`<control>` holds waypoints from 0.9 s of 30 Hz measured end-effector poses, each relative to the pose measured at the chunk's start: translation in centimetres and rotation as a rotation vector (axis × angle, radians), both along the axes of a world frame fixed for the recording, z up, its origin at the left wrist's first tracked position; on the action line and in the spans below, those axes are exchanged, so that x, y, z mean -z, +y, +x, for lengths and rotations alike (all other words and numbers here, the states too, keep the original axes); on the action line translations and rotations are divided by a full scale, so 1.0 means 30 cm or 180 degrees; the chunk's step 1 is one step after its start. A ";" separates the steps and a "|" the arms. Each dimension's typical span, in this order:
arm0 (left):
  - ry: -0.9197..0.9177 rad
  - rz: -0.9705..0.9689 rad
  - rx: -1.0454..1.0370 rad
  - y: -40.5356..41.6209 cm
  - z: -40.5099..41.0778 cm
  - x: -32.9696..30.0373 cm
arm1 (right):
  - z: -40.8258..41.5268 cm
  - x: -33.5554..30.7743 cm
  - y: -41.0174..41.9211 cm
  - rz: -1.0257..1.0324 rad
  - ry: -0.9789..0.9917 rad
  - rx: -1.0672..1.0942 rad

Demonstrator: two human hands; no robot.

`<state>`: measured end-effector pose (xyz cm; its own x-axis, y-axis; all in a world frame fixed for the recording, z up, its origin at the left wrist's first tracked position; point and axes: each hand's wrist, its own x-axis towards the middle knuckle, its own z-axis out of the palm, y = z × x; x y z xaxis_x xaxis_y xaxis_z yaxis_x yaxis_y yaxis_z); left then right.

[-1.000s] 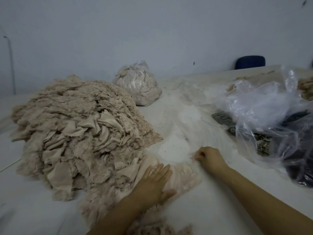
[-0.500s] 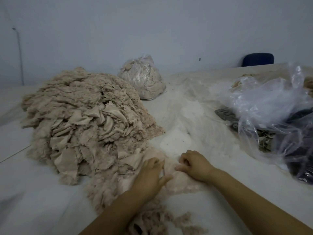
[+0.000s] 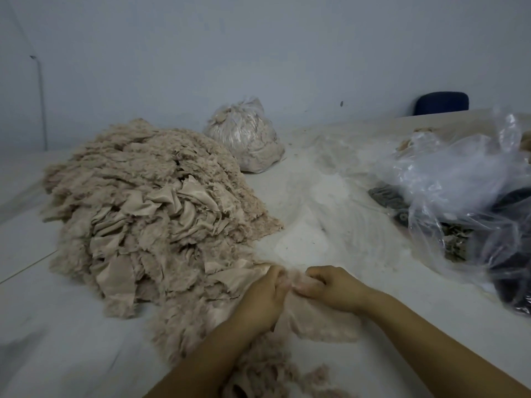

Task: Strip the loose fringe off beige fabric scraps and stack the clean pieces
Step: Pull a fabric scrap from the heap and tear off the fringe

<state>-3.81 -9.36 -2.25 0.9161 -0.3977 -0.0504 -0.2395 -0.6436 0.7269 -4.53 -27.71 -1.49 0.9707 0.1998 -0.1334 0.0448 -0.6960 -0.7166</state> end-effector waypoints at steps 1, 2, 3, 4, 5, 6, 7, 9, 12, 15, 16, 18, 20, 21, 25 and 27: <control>0.0018 0.0070 0.0064 -0.009 0.012 -0.001 | 0.001 -0.003 0.011 0.0120 0.0051 -0.0022; 0.0059 0.0149 0.0153 -0.021 0.021 -0.004 | 0.004 -0.006 0.025 0.0264 0.0054 -0.0029; 0.0014 0.0302 0.0227 -0.029 0.031 0.000 | 0.007 -0.007 0.037 0.0394 -0.0008 -0.0006; -0.0123 0.0568 0.0268 -0.033 0.045 0.004 | 0.007 -0.008 0.042 0.0537 -0.0102 0.0073; -0.0338 0.0984 0.0250 -0.027 0.063 0.006 | 0.007 -0.007 0.036 0.0673 -0.0195 0.0218; -0.0510 0.1380 0.0152 -0.013 0.080 0.004 | 0.005 -0.007 0.021 0.0823 -0.0276 0.0414; -0.0608 0.1610 -0.0028 0.008 0.097 0.000 | 0.002 -0.005 -0.002 0.0978 -0.0335 0.0649; -0.0592 0.1419 -0.0317 0.036 0.122 -0.015 | 0.002 0.001 -0.042 0.1169 -0.0362 0.1097; 0.0036 0.0337 -0.0210 -0.001 0.100 -0.057 | 0.015 0.010 -0.033 0.1141 -0.0385 0.1322; 0.0784 -0.0215 -0.0041 -0.067 0.061 -0.061 | 0.034 0.004 -0.010 0.1448 -0.0321 0.1350; 0.1085 -0.0565 -0.0095 -0.077 0.054 -0.059 | 0.033 -0.010 -0.015 0.1544 -0.0169 0.1240; 0.1307 -0.0937 -0.0097 -0.078 0.054 -0.059 | 0.027 -0.037 -0.024 0.1603 0.0296 0.0846; 0.1174 -0.0908 -0.0015 -0.078 0.054 -0.058 | 0.027 -0.048 -0.012 0.1576 0.0481 0.0573; 0.1073 -0.0881 0.0015 -0.077 0.053 -0.057 | 0.033 -0.046 -0.001 0.1589 0.0392 0.0640; 0.1067 -0.1006 -0.0420 -0.034 0.068 -0.054 | 0.049 -0.026 0.013 0.1992 -0.0038 0.1363; 0.1257 -0.1256 -0.0733 0.002 0.084 -0.062 | 0.045 -0.024 -0.007 0.2467 0.0118 0.1562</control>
